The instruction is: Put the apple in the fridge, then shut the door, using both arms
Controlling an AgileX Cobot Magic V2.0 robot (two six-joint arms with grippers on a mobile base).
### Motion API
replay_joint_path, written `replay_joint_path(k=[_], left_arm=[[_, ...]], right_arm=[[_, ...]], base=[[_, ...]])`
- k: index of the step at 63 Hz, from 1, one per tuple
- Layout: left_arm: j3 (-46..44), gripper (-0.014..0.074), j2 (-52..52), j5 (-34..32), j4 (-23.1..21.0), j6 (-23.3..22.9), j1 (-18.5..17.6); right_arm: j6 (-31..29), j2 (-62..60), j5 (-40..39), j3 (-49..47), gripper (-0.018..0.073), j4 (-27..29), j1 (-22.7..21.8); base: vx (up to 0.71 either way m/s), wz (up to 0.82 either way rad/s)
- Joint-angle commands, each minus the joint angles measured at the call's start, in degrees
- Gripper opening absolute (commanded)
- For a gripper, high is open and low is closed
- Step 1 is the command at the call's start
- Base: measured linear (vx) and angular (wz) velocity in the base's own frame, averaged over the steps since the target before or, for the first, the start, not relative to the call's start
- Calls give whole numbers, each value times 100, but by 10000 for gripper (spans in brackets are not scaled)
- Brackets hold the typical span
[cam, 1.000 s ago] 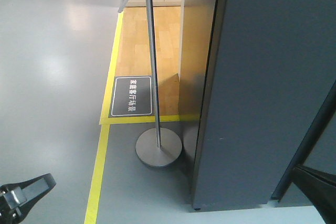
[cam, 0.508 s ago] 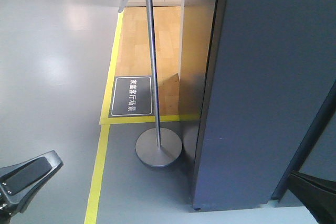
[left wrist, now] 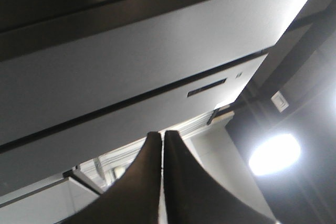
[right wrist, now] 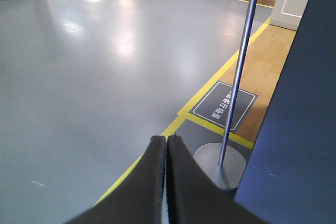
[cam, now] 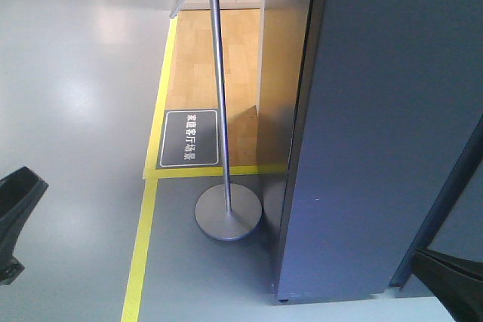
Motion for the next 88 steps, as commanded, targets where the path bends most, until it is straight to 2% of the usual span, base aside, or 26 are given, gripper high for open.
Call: replay_joint_path(k=[1, 5, 11, 14, 20, 28, 31, 37, 43, 60, 71, 80, 88], left_arm=[[-128, -7, -28, -261, -345, 118, -18], [-108, -6, -28, -235, -331, 544, -18], [-19, -6, -28, -211, -355, 1590, -18], [47, -6, -28, -93, -410, 2349, -18], [220, -6, -33, 307, -549, 4170, -18], [481, -6, -72, 770, -567, 6201, -18], [576, -6, -105, 939, -651, 6870, -18], [828, -6, -165, 1102, -1103, 7686, -18], [1008, -6, -165, 1288, -1619, 7953, -18], [988, -6, -165, 2296, -1634, 8338, -18], [952, -6, -165, 1963, -1799, 8357, -226], [952, -6, -160, 2055, -2410, 8376, -299], [958, -6, -160, 2051, -2448, 8396, -299]], right_arm=[[-66, 39, -102, -142, -4, 287, -8], [-66, 39, -78, -142, -4, 293, -8], [-66, 39, -85, -142, -4, 293, -8], [-66, 39, -85, -142, -4, 293, -8], [-66, 39, -85, -142, -4, 293, -8], [-66, 39, -85, -142, -4, 293, -8], [-66, 39, -85, -142, -4, 293, -8], [-66, 39, -85, -142, -4, 293, -8], [-66, 39, -85, -142, -4, 293, -8], [-66, 39, -85, -142, -4, 287, -8], [-66, 39, -85, -142, -4, 287, -8], [-66, 39, -84, -142, -4, 294, -8], [-66, 39, -78, -142, -4, 294, -8]], base=[[0, 0], [0, 0], [0, 0], [0, 0], [0, 0], [0, 0], [0, 0], [0, 0], [0, 0], [0, 0], [0, 0], [0, 0], [0, 0]])
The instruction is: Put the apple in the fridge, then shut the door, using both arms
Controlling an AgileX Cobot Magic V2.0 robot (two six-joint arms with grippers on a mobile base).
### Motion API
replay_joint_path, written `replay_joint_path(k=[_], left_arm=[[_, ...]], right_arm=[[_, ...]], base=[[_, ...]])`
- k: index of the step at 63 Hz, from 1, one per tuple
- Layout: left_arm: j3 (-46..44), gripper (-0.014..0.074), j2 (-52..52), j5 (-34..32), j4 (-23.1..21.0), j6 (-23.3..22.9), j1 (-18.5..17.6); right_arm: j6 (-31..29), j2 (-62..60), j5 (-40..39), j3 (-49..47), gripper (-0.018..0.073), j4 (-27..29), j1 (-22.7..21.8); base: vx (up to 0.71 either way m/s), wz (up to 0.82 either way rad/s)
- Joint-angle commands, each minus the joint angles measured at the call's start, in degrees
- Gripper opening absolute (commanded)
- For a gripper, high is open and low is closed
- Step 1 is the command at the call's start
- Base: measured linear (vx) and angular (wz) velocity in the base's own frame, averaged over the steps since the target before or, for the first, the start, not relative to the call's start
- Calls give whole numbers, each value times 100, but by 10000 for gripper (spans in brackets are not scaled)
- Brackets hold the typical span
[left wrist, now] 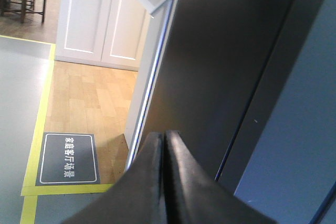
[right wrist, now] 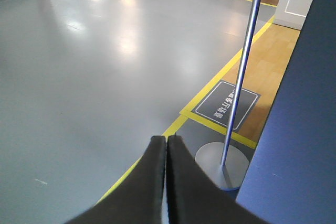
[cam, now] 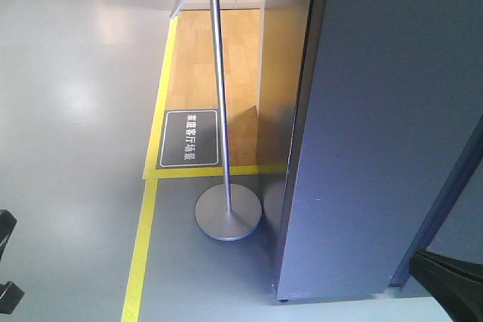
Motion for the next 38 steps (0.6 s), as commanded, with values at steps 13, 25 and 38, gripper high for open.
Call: replay_joint_path(k=[13, 25, 38], left_arm=[[142, -6, -24, -1219, -308, -18, -33], [142, -6, -24, -2280, -449, -31, -33], [-83, -6, -24, -2657, -389, -41, -33]], right_arm=[[-66, 39, -129, -142, -4, 294, -8], [-66, 39, -129, -142, -4, 294, -8], [-66, 39, -129, -142, -4, 294, -8]], base=[[0, 0], [0, 0], [0, 0]])
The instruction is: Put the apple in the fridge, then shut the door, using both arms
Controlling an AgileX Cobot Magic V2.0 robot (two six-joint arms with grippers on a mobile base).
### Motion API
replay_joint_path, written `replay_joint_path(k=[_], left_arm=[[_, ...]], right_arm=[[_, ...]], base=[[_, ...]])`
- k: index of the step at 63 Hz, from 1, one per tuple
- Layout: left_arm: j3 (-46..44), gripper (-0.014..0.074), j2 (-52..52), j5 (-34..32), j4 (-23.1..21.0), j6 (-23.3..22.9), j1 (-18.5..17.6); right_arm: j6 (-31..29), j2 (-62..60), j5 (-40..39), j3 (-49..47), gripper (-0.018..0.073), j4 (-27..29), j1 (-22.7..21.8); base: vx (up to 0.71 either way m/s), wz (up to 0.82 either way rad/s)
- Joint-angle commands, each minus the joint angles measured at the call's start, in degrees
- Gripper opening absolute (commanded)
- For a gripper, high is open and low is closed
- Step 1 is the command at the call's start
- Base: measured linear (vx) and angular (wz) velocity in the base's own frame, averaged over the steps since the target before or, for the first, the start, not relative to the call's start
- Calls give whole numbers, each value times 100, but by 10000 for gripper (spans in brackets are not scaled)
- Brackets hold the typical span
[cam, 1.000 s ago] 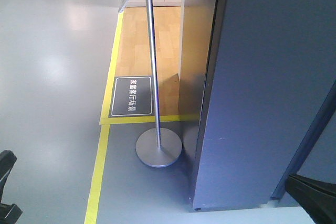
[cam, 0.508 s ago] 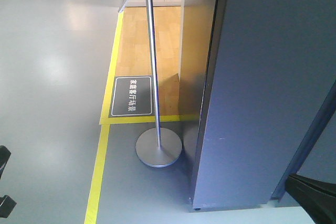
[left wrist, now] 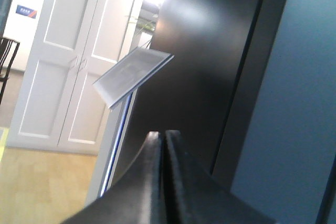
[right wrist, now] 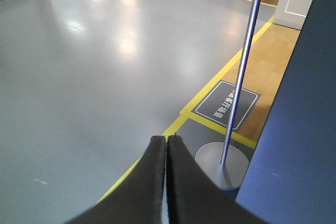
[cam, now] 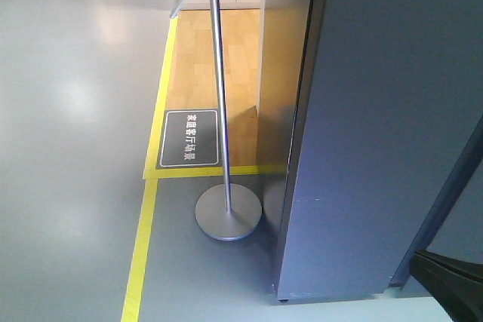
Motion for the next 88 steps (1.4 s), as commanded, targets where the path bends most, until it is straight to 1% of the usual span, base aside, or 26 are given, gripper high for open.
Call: replay_joint_path(k=[1, 4, 7, 13, 17, 25, 29, 36, 44, 54, 56, 59, 60, 67, 71, 75, 79, 88], left_arm=[[-133, -6, -24, -786, -107, -34, -33], [-362, -6, -24, -977, -99, -8, -33], [-520, -6, -24, -1005, -100, -9, -33], [-667, -6, -24, -661, -100, -34, -39], [-649, -6, -24, -119, -100, -284, -45], [-642, -6, -24, 1798, 93, -779, -45], [-642, -6, -29, 2501, 99, -897, -111], [-630, -6, -161, 3112, 181, -872, -195], [-364, -6, -668, 3368, 197, -429, -202], [205, -6, -1469, 3493, 47, -263, -202], [187, -6, -1640, 3818, 70, -219, -202], [170, -6, -1859, 4071, 64, -69, -202], [170, -6, -1922, 4119, 47, 21, -202], [187, -6, -2416, 4493, 47, 1027, -195], [187, -6, -2681, 4778, 47, 1496, -195], [187, -6, -2938, 5085, 47, 1818, -195], [187, -6, -3290, 5419, 47, 1989, -195], [187, -6, -3990, 5975, 47, 1999, -195]], right_arm=[[-66, 39, -129, -142, -4, 294, -8], [-66, 39, -129, -142, -4, 294, -8], [-66, 39, -129, -142, -4, 294, -8], [-66, 39, -129, -142, -4, 294, -8], [-66, 39, -129, -142, -4, 294, -8], [-66, 39, -129, -142, -4, 294, -8], [-66, 39, -129, -142, -4, 294, -8], [-66, 39, -122, -142, -4, 294, -8], [-66, 39, -128, -142, -4, 294, -8], [-66, 39, -127, -142, -4, 294, -8], [-66, 39, -127, -142, -4, 294, -8], [-66, 39, -127, -142, -4, 294, -8], [-66, 39, -127, -142, -4, 294, -8], [-66, 39, -127, -142, -4, 294, -8], [-66, 39, -127, -142, -4, 294, -8], [-66, 39, -127, -142, -4, 294, -8], [-66, 39, -127, -142, -4, 294, -8], [-66, 39, -127, -142, -4, 294, -8]], base=[[0, 0], [0, 0], [0, 0], [0, 0], [0, 0], [0, 0], [0, 0], [0, 0], [0, 0], [0, 0], [0, 0], [0, 0], [0, 0], [0, 0], [0, 0], [0, 0], [0, 0], [0, 0]])
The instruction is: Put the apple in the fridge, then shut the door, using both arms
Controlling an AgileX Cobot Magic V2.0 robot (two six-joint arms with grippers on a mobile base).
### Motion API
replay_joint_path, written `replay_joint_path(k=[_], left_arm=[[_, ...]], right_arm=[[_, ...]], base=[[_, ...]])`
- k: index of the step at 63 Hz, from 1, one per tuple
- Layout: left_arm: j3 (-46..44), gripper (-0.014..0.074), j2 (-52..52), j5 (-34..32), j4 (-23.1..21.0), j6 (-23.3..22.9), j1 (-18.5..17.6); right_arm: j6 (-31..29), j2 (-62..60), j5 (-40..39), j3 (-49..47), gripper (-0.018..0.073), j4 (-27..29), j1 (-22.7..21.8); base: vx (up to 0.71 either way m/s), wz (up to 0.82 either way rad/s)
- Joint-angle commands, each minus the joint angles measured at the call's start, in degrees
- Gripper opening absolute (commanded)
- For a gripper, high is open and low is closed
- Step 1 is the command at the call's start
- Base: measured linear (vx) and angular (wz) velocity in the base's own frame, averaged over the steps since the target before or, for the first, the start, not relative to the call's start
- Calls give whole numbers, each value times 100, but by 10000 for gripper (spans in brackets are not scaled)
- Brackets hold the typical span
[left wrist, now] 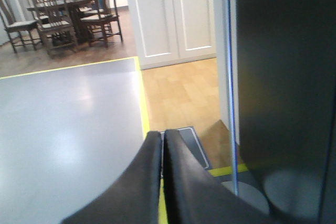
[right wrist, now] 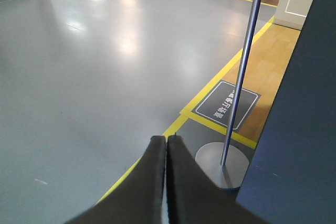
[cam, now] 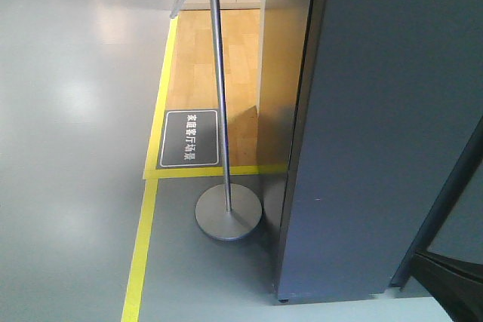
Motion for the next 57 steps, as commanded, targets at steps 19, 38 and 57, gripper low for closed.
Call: replay_joint_path(k=[19, 38, 57], left_arm=[[100, -6, -836, -783, -387, -16, 4], [119, -6, -836, -540, -1804, 1124, 399], [119, -6, -836, -319, -3223, 2828, 428]], right_arm=[[-66, 39, -127, -142, -4, 294, -8], [-66, 39, -127, -142, -4, 294, -8], [-66, 39, -127, -142, -4, 294, -8]], base=[[0, 0], [0, 0], [0, 0]])
